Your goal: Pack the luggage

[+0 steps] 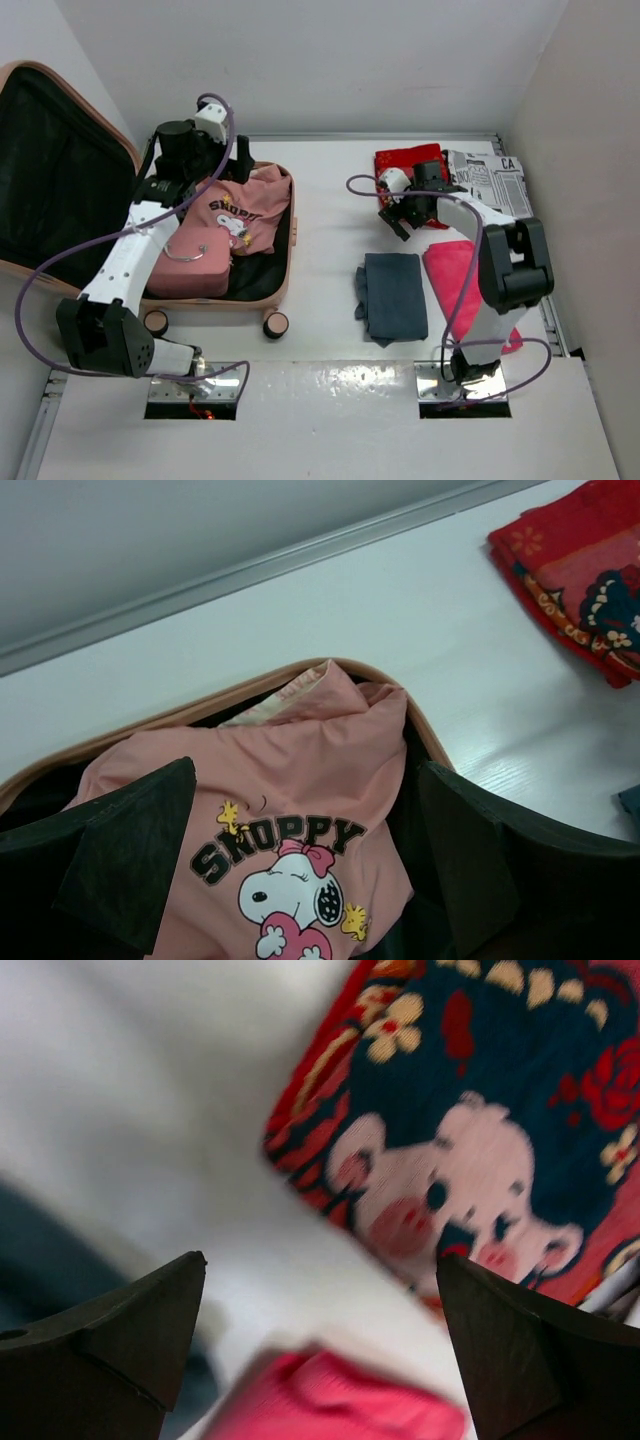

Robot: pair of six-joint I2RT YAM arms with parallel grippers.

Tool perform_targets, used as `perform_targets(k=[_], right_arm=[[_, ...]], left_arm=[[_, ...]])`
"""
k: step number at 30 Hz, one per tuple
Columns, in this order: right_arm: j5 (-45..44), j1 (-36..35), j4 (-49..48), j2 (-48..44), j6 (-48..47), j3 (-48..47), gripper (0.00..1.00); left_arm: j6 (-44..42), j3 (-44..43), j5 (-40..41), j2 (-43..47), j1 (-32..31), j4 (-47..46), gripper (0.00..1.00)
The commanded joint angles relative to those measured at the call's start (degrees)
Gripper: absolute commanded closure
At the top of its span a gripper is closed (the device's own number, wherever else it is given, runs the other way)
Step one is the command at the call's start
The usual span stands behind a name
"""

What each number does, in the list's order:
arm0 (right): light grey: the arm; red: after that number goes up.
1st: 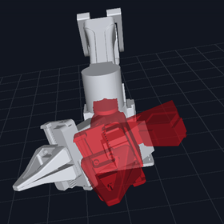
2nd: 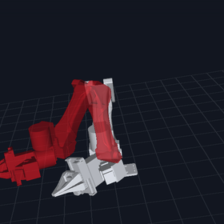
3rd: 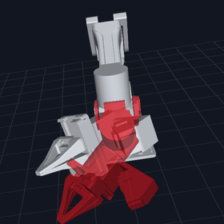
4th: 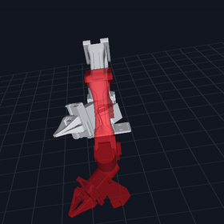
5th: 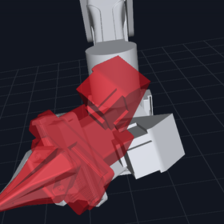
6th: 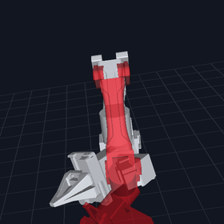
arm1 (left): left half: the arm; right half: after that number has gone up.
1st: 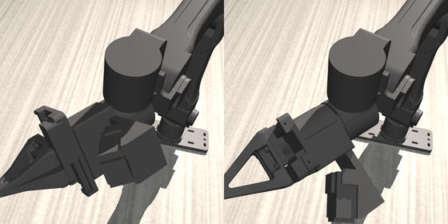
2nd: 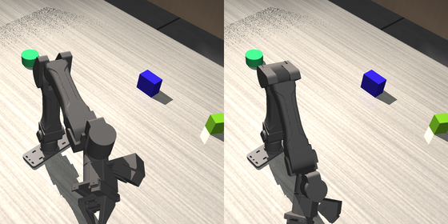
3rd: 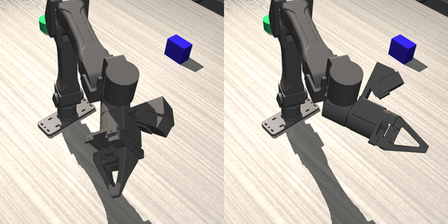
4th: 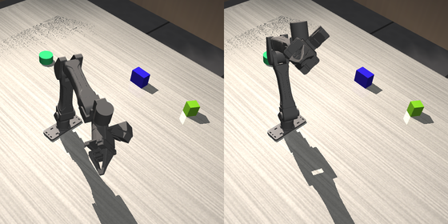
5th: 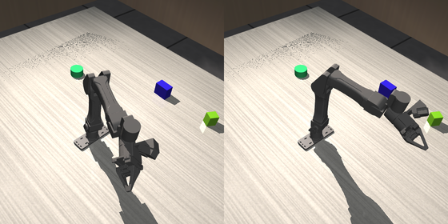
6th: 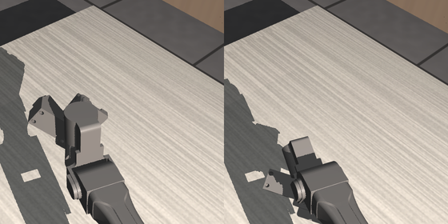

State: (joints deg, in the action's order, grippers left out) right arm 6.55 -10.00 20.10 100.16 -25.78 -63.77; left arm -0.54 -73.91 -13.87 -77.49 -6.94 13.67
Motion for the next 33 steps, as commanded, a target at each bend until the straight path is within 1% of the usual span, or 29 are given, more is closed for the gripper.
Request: perform_targets(k=[1,5,7,10,11,12,13,14,17,18,19,20,21,22,23,24,26,27,28,31,33], right_arm=[[-5.0,0.6,-10.6,3.9,-11.4,-1.9,0.02],[-5.2,1.7,-17.9,5.0,-21.6,1.8,0.02],[-4.0,3.0,-18.6,5.6,-26.3,3.3,0.02],[-1.6,4.5,-16.5,7.1,-30.4,2.9,0.08],[-1.5,4.7,-16.6,7.6,-31.0,2.7,0.12],[-0.6,5.0,-16.8,8.3,-32.7,2.8,0.2],[-0.3,5.3,-16.7,8.6,-33.2,2.9,0.24],[0.1,5.5,-16.8,9.2,-33.5,2.7,0.35],[0.5,5.6,-15.5,10.6,-34.7,0.9,0.46],[0.5,5.6,-15.0,11.9,-34.5,0.3,0.52],[0.5,5.5,-13.0,12.4,-34.5,-2.4,0.55],[0.7,5.6,-12.1,13.3,-33.6,-3.5,0.59],[1.4,5.6,-8.5,14.2,-32.8,-4.9,0.7],[2.0,5.7,-7.2,14.4,-29.9,-9.9,0.77],[2.6,5.5,-5.4,15.1,-27.9,-12.0,0.88],[4.1,5.7,-2.2,15.4,-20.7,-18.5,1.0],[5.2,5.3,-1.1,15.3,-15.1,-22.5,1.0],[8.0,5.1,1.1,15.2,-12.7,-27.0,1.0],[8.8,4.6,1.9,15.2,-5.3,-31.5,1.0],[11.0,1.6,2.8,15.2,3.2,-40.3,1.0],[11.3,-1.1,0.4,15.1,6.5,-41.7,1.0]], left_arm=[[1.6,0.7,1.3,2.5,1.1,-0.5,0.02],[-0.4,1.9,2.3,2.5,1.1,-0.5,0.02],[-1.0,2.5,2.9,2.5,1.1,-0.5,0.02],[-1.0,2.5,2.9,2.0,1.1,-0.5,0.02],[-1.0,2.5,2.9,1.3,1.1,-0.5,0.02],[-1.0,2.5,3.4,0.6,1.1,-0.5,0.02],[-1.0,2.5,3.4,0.6,1.1,-0.5,0.02],[-1.0,1.9,3.4,0.1,1.1,-0.5,0.02],[-0.4,1.4,3.4,-0.6,1.1,-0.5,0.02],[-0.4,1.4,3.4,-1.3,1.1,-0.5,0.02],[-0.4,1.4,3.4,-1.3,1.7,-0.5,0.02],[0.2,0.9,3.4,-1.3,1.7,-0.5,0.02],[0.9,0.9,3.4,-1.3,2.2,-0.5,0.02],[0.9,0.9,3.4,-1.3,2.2,-0.5,0.02],[2.3,0.9,3.4,-1.3,2.8,-0.5,0.02],[2.9,0.3,2.1,-1.3,3.7,-0.5,0.02],[4.7,0.3,1.5,-0.7,5.3,0.0,0.02],[5.5,0.3,0.9,-0.7,5.8,0.0,0.02],[6.2,0.3,0.2,-0.7,7.0,0.0,0.02],[9.1,1.3,-1.3,-0.2,9.0,0.6,0.02],[11.2,1.3,-1.9,-0.2,11.0,0.6,0.04]])
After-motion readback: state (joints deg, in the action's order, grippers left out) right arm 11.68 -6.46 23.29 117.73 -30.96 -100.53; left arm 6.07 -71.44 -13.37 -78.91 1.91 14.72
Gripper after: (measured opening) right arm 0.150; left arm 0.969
